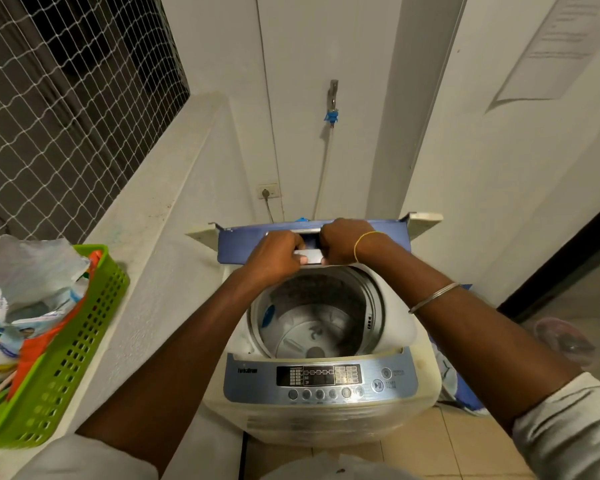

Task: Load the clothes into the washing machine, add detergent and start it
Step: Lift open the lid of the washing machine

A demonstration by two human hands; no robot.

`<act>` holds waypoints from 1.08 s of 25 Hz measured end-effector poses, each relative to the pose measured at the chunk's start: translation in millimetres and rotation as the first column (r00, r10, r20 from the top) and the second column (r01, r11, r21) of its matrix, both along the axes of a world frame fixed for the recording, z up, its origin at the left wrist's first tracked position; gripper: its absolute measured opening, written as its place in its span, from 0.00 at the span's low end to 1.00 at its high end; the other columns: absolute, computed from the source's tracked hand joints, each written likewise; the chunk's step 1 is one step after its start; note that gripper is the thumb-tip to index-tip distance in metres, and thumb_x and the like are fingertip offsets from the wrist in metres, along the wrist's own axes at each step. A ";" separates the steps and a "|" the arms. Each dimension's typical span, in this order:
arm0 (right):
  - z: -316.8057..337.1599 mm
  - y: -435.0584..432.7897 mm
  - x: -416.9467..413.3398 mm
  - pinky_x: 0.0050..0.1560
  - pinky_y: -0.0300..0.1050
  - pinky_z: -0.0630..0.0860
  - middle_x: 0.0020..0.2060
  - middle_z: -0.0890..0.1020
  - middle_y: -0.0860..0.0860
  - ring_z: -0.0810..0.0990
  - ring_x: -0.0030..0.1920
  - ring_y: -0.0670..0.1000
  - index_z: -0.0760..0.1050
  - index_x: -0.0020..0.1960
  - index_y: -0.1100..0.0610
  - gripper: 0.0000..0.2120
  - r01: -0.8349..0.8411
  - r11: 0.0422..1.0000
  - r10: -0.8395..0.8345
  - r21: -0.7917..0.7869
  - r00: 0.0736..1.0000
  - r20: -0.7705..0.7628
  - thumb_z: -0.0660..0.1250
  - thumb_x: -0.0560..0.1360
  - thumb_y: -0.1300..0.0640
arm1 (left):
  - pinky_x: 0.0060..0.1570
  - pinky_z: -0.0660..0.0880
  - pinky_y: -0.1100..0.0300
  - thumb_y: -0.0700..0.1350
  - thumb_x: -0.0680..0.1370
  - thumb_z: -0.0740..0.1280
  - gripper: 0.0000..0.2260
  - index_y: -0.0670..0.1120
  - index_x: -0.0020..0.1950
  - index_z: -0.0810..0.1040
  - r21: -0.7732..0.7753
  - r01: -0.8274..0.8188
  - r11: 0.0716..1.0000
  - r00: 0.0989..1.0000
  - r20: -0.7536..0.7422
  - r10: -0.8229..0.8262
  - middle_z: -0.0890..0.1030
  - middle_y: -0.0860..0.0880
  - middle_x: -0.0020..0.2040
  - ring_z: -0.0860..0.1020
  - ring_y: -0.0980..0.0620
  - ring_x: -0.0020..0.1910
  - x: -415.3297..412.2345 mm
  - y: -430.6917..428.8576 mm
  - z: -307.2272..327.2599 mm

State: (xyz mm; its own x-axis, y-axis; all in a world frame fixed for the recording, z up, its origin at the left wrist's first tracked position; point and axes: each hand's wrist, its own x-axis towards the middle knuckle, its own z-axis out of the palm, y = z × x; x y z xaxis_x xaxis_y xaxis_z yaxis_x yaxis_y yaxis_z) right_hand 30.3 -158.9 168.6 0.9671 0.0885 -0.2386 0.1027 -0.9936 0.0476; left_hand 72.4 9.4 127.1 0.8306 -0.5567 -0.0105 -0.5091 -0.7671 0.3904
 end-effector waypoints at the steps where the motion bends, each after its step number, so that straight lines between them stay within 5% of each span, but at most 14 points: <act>1: 1.3 -0.8 7.3 0.42 0.44 0.71 0.48 0.83 0.53 0.81 0.48 0.55 0.80 0.55 0.54 0.12 -0.003 0.999 0.005 -0.033 0.998 0.063 0.69 0.75 0.50 | 0.54 0.78 0.52 0.46 0.77 0.70 0.08 0.46 0.55 0.82 -0.015 0.004 1.000 0.999 0.042 -0.003 0.83 0.46 0.51 0.81 0.47 0.51 6.6 -3.4 5.4; 7: -2.8 -16.4 49.0 0.40 0.45 0.71 0.45 0.84 0.54 0.82 0.46 0.55 0.81 0.54 0.54 0.11 0.078 0.992 -0.045 -0.102 0.953 0.300 0.66 0.77 0.49 | 0.53 0.80 0.50 0.46 0.77 0.72 0.09 0.46 0.55 0.82 -0.074 -0.054 0.996 0.993 0.101 0.061 0.83 0.46 0.51 0.81 0.47 0.48 58.8 -28.1 8.4; 12: -13.4 -26.6 80.9 0.48 0.50 0.78 0.48 0.84 0.56 0.83 0.48 0.58 0.80 0.58 0.56 0.10 0.119 0.986 -0.074 -0.120 0.944 0.322 0.67 0.79 0.53 | 0.53 0.76 0.57 0.43 0.79 0.70 0.08 0.46 0.58 0.82 -0.048 -0.046 0.998 0.991 0.125 0.052 0.83 0.45 0.53 0.81 0.48 0.51 97.0 -39.4 -2.7; 18: -28.4 -33.1 102.1 0.54 0.51 0.79 0.49 0.84 0.57 0.83 0.49 0.57 0.80 0.59 0.57 0.11 0.131 0.983 -0.079 -0.127 0.934 0.348 0.66 0.80 0.55 | 0.61 0.72 0.53 0.34 0.79 0.62 0.17 0.44 0.66 0.78 0.022 -0.015 1.000 0.971 0.241 0.009 0.79 0.43 0.63 0.77 0.43 0.62 122.5 -42.8 -25.6; 21: -34.5 -34.1 104.9 0.53 0.51 0.79 0.49 0.84 0.57 0.83 0.49 0.57 0.80 0.59 0.59 0.11 0.151 0.981 -0.096 -0.125 0.926 0.364 0.65 0.80 0.56 | 0.65 0.74 0.51 0.42 0.81 0.65 0.17 0.48 0.70 0.73 -0.014 -0.069 0.998 0.977 0.203 0.070 0.77 0.45 0.67 0.77 0.45 0.62 123.5 -46.0 -41.3; 27: -38.5 -36.8 105.7 0.54 0.52 0.79 0.51 0.84 0.58 0.83 0.51 0.58 0.79 0.60 0.59 0.12 0.131 0.980 -0.064 -0.153 0.923 0.378 0.67 0.79 0.57 | 0.71 0.69 0.49 0.34 0.75 0.71 0.31 0.47 0.76 0.67 -0.028 0.010 1.000 0.967 0.256 -0.003 0.71 0.46 0.72 0.68 0.44 0.72 122.0 -43.6 -49.1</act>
State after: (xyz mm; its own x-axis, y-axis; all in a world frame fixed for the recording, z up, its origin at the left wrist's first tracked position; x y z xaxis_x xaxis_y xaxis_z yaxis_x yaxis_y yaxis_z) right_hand 136.1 -195.7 130.1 0.9907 -0.0212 0.1345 -0.0525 -0.9708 0.2342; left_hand 194.3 -34.1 78.0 0.8000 -0.5589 0.2183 -0.5999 -0.7536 0.2687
